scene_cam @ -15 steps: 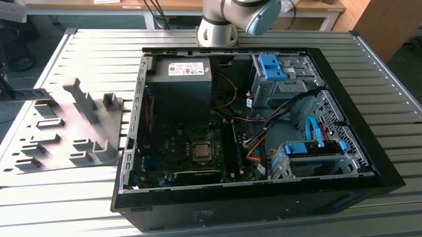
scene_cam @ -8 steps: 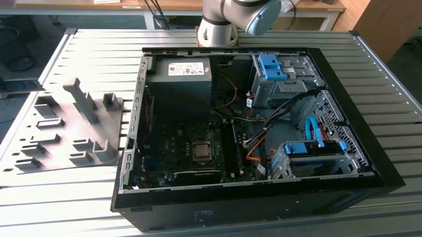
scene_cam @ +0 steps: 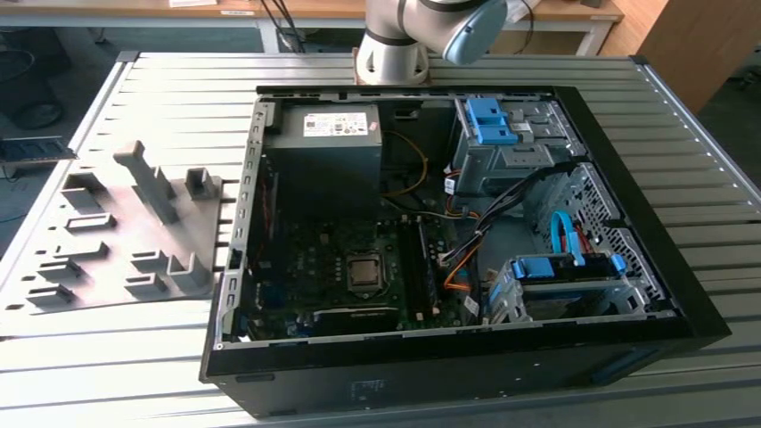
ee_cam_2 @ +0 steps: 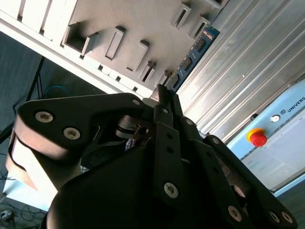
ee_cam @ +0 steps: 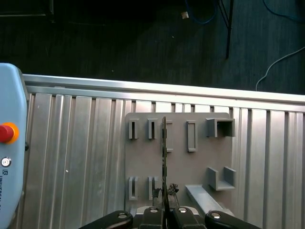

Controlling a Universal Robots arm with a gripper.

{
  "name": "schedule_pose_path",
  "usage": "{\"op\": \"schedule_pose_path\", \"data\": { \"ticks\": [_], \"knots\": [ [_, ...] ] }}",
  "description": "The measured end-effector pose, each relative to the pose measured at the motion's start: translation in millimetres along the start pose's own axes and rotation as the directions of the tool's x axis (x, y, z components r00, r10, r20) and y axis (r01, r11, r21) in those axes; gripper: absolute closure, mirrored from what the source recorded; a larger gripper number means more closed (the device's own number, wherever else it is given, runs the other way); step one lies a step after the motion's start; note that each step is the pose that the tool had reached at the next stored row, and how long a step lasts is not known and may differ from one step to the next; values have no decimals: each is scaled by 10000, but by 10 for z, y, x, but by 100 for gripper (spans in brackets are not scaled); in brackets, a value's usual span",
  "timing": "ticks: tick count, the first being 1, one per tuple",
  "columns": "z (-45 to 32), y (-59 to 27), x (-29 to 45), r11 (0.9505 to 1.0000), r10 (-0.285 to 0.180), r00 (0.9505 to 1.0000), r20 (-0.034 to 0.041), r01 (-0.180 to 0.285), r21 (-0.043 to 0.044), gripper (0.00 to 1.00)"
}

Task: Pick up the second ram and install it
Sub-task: 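Pick up the second ram and move it above second insertion slot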

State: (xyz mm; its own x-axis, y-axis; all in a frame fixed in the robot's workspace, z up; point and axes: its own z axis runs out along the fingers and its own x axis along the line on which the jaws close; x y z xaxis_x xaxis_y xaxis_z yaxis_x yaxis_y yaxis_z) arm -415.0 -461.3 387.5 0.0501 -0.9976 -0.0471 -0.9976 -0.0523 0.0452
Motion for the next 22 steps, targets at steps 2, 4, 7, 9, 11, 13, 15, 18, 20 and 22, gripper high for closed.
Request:
{"op": "schedule_pose_path", "data": {
  "ticks": [2, 4, 7, 9, 11, 13, 15, 18, 20, 22],
  "knots": [
    [0, 0, 0, 10000, 0, 10000, 0, 0, 0, 86],
    [-3, -8, 0, 10000, -1, 10000, -2, 1, -3, 86],
    [-3, -59, 3, 10000, 0, 10000, 0, 0, 0, 86],
    [-6, -114, 6, 10000, 0, 10000, -1, 0, -1, 86],
    [-8, -168, 9, 10000, 0, 10000, 0, 0, 0, 86],
    [-11, -232, 11, 10000, 1, 10000, 0, -1, -1, 86],
    [-15, -297, 15, 10000, 1, 10000, -1, -1, -5, 86],
    [-18, -388, 20, 10000, 0, 10000, 1, 0, -5, 86],
    [-21, -447, 23, 10000, 0, 10000, 0, 0, -7, 86],
    [-23, -499, 25, 10000, 1, 10000, 0, -1, -7, 86]
  ]
}}
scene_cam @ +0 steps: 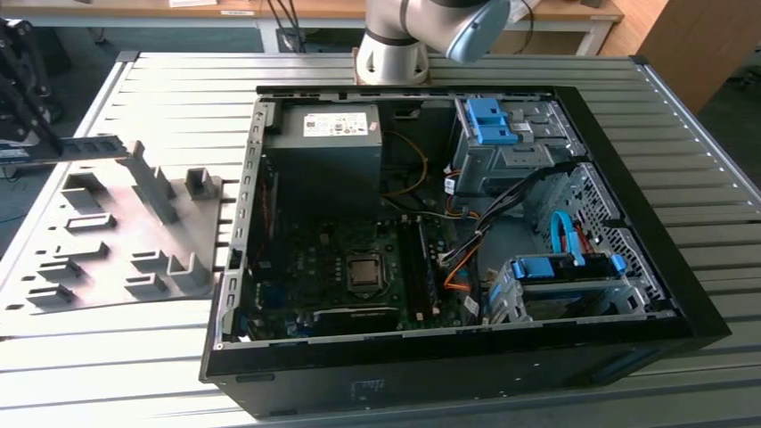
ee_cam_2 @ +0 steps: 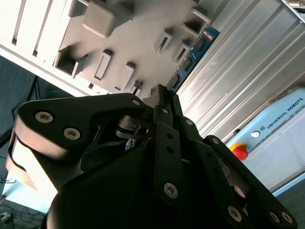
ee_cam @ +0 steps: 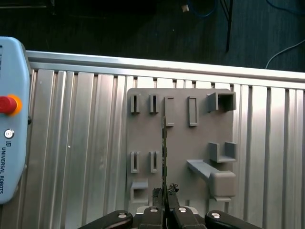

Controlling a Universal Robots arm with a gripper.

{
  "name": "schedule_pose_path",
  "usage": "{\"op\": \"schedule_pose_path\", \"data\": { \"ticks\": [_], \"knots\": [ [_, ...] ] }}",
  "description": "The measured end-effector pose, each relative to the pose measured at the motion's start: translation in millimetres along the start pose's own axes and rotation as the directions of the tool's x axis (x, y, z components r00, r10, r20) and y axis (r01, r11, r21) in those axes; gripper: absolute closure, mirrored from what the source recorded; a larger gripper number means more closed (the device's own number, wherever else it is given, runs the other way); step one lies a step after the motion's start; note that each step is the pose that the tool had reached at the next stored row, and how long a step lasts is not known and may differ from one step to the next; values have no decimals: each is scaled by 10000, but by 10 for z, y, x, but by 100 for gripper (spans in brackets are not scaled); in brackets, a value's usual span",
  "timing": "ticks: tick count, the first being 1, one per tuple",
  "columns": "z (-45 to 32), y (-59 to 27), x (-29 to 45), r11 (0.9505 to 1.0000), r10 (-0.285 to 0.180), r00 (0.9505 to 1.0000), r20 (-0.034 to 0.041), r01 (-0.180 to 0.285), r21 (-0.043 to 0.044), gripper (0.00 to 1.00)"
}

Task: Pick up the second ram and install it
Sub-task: 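Pick up the second ram and move it above second insertion slot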

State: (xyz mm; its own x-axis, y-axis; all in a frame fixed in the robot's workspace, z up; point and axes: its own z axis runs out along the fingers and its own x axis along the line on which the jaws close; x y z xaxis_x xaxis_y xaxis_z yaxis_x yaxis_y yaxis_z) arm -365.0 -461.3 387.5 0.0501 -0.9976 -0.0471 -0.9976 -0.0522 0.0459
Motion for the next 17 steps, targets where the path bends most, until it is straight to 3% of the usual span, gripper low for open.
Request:
{"op": "schedule_pose_path", "data": {
  "ticks": [17],
  "knots": [
    [-20, -433, 22, 10000, 0, 10000, 1, 0, -3, 86]
  ]
}}
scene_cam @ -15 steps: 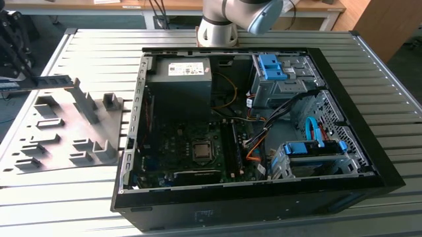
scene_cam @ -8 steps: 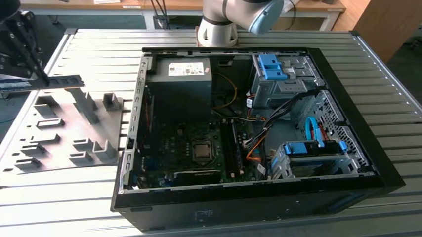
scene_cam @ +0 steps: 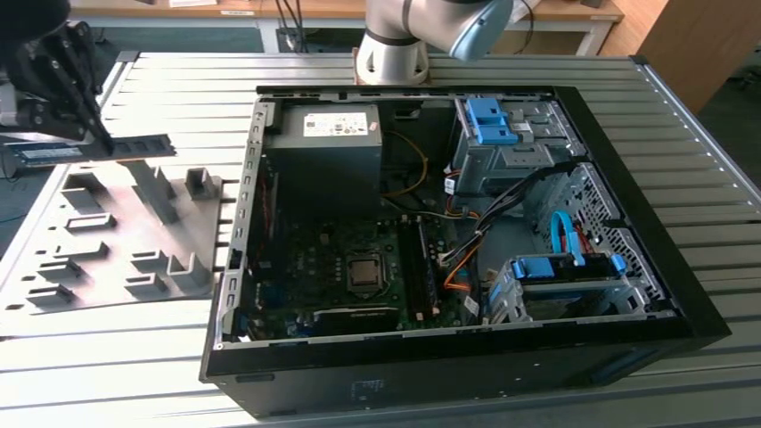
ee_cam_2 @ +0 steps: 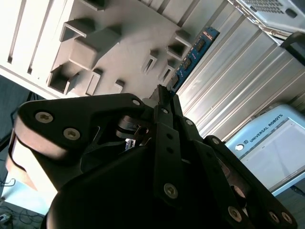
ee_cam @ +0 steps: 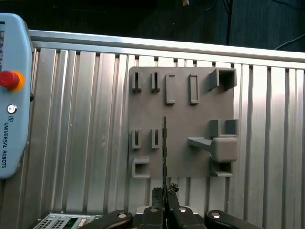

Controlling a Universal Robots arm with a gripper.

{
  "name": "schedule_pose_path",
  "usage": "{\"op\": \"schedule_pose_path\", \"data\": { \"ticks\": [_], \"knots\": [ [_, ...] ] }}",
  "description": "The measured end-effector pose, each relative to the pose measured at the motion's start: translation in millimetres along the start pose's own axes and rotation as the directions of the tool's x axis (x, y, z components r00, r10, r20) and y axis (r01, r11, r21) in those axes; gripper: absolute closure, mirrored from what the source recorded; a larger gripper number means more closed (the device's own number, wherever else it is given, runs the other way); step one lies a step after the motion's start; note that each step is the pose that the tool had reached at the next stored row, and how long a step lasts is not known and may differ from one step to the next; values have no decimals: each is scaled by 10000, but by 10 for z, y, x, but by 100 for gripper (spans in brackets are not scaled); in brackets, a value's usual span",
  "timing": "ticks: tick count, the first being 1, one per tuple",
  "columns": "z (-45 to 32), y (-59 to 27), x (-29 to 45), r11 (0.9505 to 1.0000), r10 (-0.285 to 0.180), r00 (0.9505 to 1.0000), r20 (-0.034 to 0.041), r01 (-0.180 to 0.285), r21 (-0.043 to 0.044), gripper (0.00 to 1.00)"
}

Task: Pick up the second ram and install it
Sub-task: 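Pick up the second ram and move it above second insertion slot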

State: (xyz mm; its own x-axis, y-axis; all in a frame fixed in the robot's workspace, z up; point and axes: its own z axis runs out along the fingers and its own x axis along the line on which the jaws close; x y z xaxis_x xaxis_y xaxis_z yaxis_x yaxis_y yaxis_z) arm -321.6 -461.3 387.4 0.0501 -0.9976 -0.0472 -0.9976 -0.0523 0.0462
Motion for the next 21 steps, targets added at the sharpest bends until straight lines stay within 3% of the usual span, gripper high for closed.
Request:
{"op": "schedule_pose_path", "data": {
  "ticks": [21],
  "knots": [
    [-26, -554, 28, 10000, 1, 10000, 0, -1, -8, 86]
  ]
}}
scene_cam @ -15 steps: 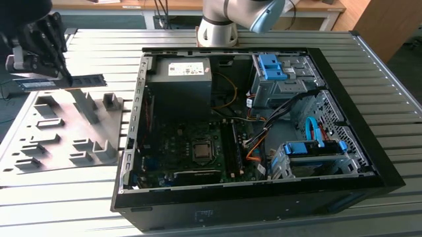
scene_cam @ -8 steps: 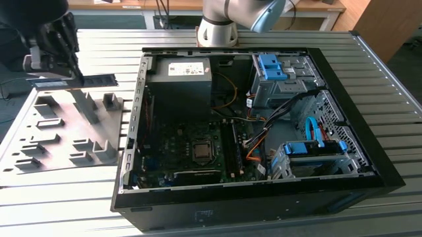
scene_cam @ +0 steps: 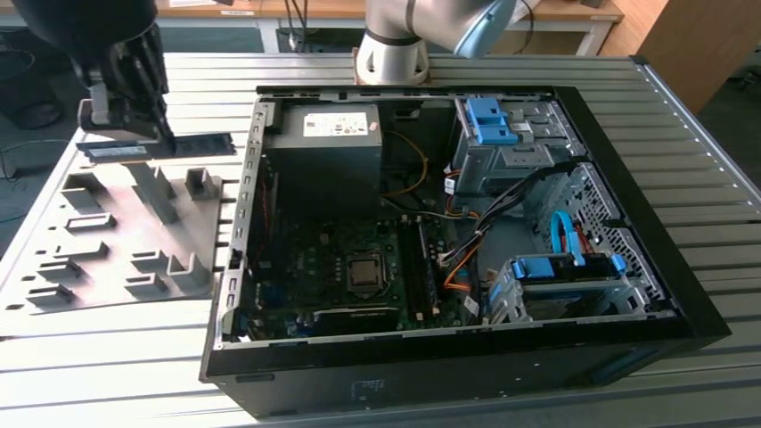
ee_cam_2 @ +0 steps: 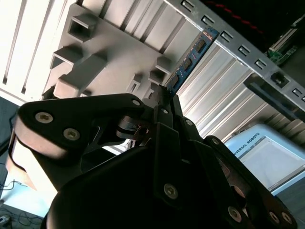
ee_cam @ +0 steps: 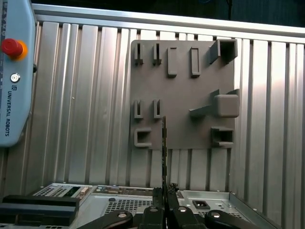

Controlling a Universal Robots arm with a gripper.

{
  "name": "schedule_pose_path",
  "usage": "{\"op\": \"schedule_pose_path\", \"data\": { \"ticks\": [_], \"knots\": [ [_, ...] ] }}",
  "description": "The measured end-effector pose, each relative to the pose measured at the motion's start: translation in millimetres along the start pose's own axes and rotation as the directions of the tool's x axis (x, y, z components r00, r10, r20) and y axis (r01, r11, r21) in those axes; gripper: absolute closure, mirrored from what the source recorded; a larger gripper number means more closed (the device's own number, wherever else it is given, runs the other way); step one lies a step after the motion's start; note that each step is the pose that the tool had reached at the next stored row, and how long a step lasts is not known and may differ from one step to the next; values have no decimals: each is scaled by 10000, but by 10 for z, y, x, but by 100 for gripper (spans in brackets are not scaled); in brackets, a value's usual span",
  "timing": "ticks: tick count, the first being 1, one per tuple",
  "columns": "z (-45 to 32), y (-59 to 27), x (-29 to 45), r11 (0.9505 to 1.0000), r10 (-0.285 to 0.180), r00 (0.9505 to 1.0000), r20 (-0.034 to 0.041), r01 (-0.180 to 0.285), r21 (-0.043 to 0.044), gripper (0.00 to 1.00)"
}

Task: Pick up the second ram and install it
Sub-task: 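Pick up the second ram and move it above second insertion slot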

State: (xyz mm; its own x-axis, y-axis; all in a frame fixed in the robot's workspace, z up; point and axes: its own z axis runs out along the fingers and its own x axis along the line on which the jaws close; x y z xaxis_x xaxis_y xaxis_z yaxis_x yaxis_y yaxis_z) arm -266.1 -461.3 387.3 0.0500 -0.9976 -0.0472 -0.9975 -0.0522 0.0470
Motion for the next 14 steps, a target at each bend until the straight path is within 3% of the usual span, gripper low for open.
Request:
{"op": "schedule_pose_path", "data": {
  "ticks": [14],
  "knots": [
    [-16, -350, 18, 10000, -1, 10000, 1, 1, -4, 86]
  ]
}}
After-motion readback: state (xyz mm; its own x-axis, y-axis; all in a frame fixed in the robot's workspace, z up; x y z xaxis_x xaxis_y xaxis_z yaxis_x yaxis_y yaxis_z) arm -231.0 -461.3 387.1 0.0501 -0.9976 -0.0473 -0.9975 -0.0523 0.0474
